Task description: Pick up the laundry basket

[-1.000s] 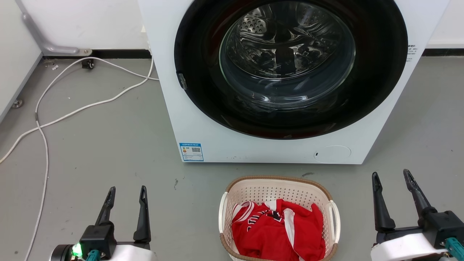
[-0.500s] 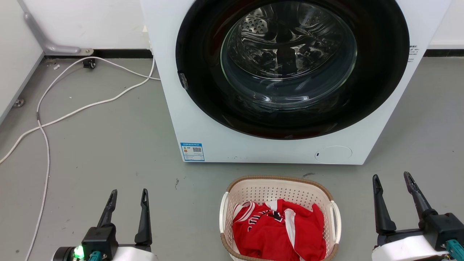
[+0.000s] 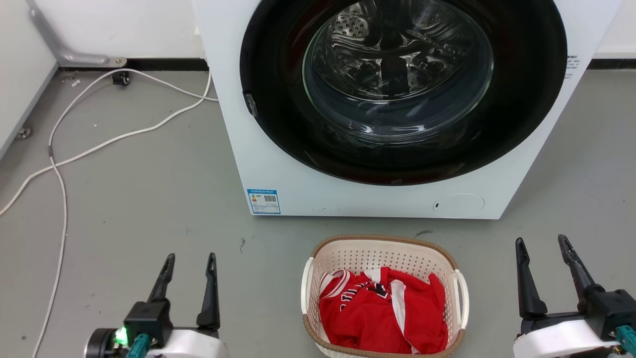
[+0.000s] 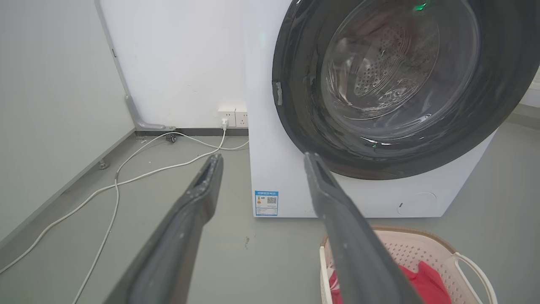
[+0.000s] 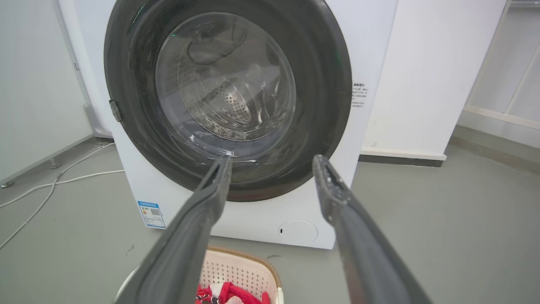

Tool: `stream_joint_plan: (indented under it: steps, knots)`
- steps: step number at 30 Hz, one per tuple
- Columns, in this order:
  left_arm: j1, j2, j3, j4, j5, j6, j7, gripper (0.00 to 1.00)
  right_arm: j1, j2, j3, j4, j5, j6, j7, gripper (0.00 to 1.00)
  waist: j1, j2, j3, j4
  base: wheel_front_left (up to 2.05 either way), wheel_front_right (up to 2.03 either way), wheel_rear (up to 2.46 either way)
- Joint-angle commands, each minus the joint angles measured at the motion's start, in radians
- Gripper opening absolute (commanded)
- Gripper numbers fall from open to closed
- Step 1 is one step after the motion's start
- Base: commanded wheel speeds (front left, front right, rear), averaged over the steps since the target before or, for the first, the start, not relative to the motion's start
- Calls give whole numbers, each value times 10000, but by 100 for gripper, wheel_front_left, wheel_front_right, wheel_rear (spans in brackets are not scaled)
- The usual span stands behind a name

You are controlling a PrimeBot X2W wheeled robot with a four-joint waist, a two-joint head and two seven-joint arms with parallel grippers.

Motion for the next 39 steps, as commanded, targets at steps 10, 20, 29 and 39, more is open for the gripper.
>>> stream_joint_plan:
  steps: [10,20,29,39]
  knots:
    - [-1209,-7,-888,1653,-147,-321,-25,100,-803,-25,-79,809,-223,-3,-21,100,0,-1,764,-230,0,0,0]
    - [-2856,-6,-1371,3510,-421,-556,-26,100,-2211,-18,377,2218,-479,-3,-21,100,0,-1,2374,-524,0,0,0]
    - [-4893,-5,-1666,5516,-682,-771,-26,100,-4287,-20,645,4628,-852,-5,-23,100,0,-1,4502,-755,0,0,0]
    - [-6860,51,-2330,7480,-857,-839,-25,100,-5874,-17,384,6366,-1434,-5,-21,100,0,-1,6083,-897,0,0,0]
